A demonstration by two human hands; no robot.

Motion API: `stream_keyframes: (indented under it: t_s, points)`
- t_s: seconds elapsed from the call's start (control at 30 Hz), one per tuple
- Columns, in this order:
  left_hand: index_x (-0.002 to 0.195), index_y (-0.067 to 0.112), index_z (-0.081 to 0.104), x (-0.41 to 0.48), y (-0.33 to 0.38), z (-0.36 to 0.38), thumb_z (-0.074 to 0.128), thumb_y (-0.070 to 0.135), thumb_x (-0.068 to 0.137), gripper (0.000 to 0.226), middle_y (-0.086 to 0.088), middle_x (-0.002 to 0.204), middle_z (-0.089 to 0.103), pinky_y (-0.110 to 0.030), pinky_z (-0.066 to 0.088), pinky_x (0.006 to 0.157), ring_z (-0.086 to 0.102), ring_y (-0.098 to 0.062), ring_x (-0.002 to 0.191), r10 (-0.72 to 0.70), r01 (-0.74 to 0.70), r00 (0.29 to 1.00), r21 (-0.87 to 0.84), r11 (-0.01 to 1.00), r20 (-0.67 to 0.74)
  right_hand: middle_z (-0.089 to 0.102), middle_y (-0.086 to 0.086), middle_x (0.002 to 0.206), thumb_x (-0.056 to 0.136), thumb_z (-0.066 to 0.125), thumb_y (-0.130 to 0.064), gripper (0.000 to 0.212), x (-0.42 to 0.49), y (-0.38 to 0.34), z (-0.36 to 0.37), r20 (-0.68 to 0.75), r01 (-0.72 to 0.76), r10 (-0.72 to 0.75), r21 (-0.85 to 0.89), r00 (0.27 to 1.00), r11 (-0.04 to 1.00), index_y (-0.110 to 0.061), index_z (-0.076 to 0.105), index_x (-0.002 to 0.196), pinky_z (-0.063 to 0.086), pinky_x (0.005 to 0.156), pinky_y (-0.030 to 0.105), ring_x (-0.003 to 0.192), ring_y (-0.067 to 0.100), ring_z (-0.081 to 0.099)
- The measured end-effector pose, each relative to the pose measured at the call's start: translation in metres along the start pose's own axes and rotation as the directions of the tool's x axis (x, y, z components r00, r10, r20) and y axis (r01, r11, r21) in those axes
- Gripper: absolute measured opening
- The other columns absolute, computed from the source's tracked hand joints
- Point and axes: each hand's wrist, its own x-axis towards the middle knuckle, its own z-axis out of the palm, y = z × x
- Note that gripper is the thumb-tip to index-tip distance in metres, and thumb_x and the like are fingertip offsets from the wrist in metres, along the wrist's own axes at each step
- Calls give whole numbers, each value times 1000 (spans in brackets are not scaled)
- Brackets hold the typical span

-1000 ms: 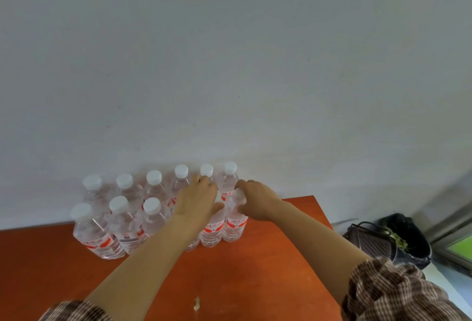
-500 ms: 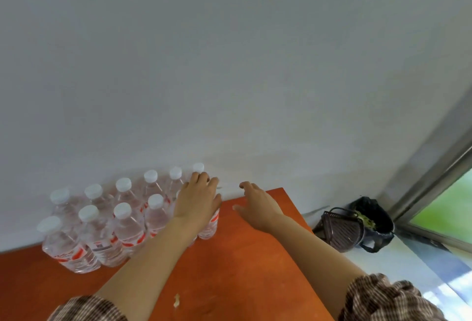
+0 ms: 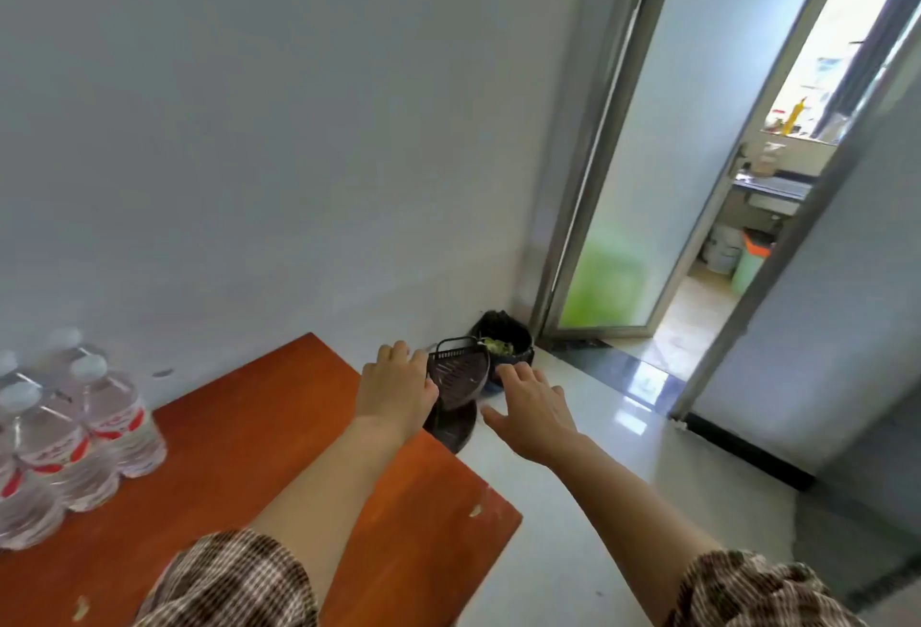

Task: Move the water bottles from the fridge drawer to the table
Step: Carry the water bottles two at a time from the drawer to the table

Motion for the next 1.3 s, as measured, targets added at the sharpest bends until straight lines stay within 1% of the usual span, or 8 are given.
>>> stream_keyframes:
  t_s: [0.17, 0.3, 0.5, 0.67, 0.8, 0.97, 1.13, 1.3]
  points:
    - [129, 12, 47, -28, 164, 10, 42, 32, 93, 41, -12, 132, 46, -40, 41, 93, 39, -30, 122, 146, -145, 989, -54, 988, 23, 42, 7, 142, 91, 52, -46, 62, -101, 130, -49, -77, -186, 185, 5, 980, 983, -17, 34, 142, 37, 101, 47, 129, 29, 40]
    - [130, 12, 48, -62, 293, 26, 44, 33, 91, 44, -12, 134, 45, -41, 42, 92, 39, -30, 124, 280, -275, 959, -107, 955, 35, 43, 7, 141, 90, 52, -47, 60, -191, 227, -86, -108, -343, 338, -27, 935, 939, -17, 36, 140, 38, 97, 46, 127, 29, 41]
    - [128, 15, 46, -99, 464, 44, 46, 37, 91, 43, -11, 128, 48, -40, 41, 90, 41, -30, 120, 488, -474, 872, -175, 863, 46, 39, 9, 143, 92, 52, -44, 61, -302, 353, -141, -114, -575, 570, -15, 814, 818, -14, 34, 141, 34, 105, 48, 131, 29, 36]
    - [123, 14, 50, -114, 589, 58, 45, 34, 91, 38, -10, 123, 52, -38, 41, 88, 45, -28, 114, 634, -610, 773, -269, 745, 2, 36, 10, 146, 93, 51, -43, 64, -364, 437, -174, -145, -684, 676, -7, 722, 729, -13, 30, 145, 33, 108, 45, 134, 29, 33]
    - [124, 15, 50, -114, 677, 78, 46, 35, 91, 39, -9, 125, 52, -39, 43, 88, 46, -27, 114, 719, -691, 695, -283, 666, -5, 39, 7, 143, 92, 51, -43, 59, -391, 502, -191, -163, -757, 746, -9, 646, 653, -15, 33, 141, 35, 104, 47, 132, 27, 35]
    - [124, 16, 49, -95, 783, 105, 47, 35, 90, 40, -9, 125, 50, -41, 43, 91, 46, -28, 115, 790, -749, 612, -295, 593, 32, 36, 7, 144, 93, 50, -43, 59, -402, 595, -209, -160, -819, 808, -11, 567, 573, -16, 31, 142, 31, 106, 49, 134, 28, 32]
    - [129, 14, 46, -63, 879, 128, 44, 34, 92, 42, -9, 129, 47, -41, 45, 92, 43, -28, 119, 832, -774, 551, -334, 538, 63, 34, 9, 146, 96, 48, -40, 58, -392, 689, -229, -113, -849, 842, -56, 528, 525, -16, 26, 144, 27, 107, 52, 136, 31, 28]
    - [129, 14, 45, -39, 951, 158, 44, 33, 93, 41, -8, 131, 47, -39, 43, 93, 41, -27, 122, 858, -795, 495, -329, 510, 135, 34, 7, 145, 95, 49, -40, 55, -384, 767, -229, -67, -863, 860, -11, 505, 506, -19, 31, 142, 27, 106, 51, 134, 30, 31]
